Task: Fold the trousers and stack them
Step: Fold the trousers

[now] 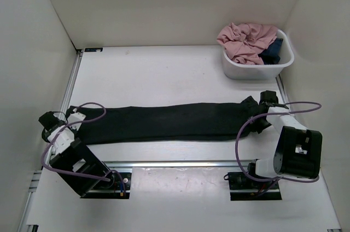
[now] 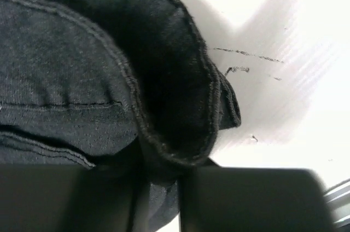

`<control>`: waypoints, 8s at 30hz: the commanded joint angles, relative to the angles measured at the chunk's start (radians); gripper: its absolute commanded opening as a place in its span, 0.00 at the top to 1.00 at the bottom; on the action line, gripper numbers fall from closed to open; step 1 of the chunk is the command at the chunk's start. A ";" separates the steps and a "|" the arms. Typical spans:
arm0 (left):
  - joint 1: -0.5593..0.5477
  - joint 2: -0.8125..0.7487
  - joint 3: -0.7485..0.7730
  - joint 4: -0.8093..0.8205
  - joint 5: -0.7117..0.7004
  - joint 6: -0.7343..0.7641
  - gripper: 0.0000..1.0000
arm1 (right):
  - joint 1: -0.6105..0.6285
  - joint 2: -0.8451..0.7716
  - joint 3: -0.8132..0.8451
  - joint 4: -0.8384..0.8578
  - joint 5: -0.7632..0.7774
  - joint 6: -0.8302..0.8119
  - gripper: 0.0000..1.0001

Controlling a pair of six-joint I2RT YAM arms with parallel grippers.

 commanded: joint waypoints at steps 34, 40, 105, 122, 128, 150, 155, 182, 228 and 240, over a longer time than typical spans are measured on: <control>-0.612 0.119 0.210 -0.293 0.162 -0.547 0.21 | 1.294 0.316 0.638 -0.594 0.929 0.347 1.00; -0.698 0.191 0.200 -0.260 0.130 -0.579 0.22 | 1.379 0.417 0.637 -0.558 0.869 0.380 1.00; -0.698 0.222 0.249 -0.274 -0.008 -0.619 0.20 | 0.420 -0.408 -0.224 0.100 -0.277 -0.191 0.03; -0.723 0.193 0.425 -0.375 0.012 -0.694 0.19 | 0.187 -0.382 0.175 -0.318 -0.129 -0.385 1.00; -0.861 0.242 0.535 -0.443 0.095 -0.760 0.19 | 0.266 -0.069 0.751 -0.674 0.045 -0.539 1.00; -1.087 0.491 0.429 -0.360 0.227 -0.805 0.85 | 1.160 0.516 1.456 -0.928 0.407 -0.166 1.00; -1.028 0.411 0.588 -0.349 0.096 -0.795 0.57 | 1.075 0.379 1.304 -0.915 0.436 -0.140 1.00; -1.303 0.565 0.567 -0.273 0.216 -0.682 0.46 | 0.672 0.210 1.255 -0.839 0.443 -0.488 1.00; -0.800 0.825 1.021 -0.440 0.587 -0.739 0.29 | 1.046 0.758 1.317 -0.106 -0.248 -0.220 0.56; -0.879 0.604 1.083 -0.484 0.463 -0.748 0.28 | 0.994 0.360 0.911 -0.054 0.007 -0.205 0.33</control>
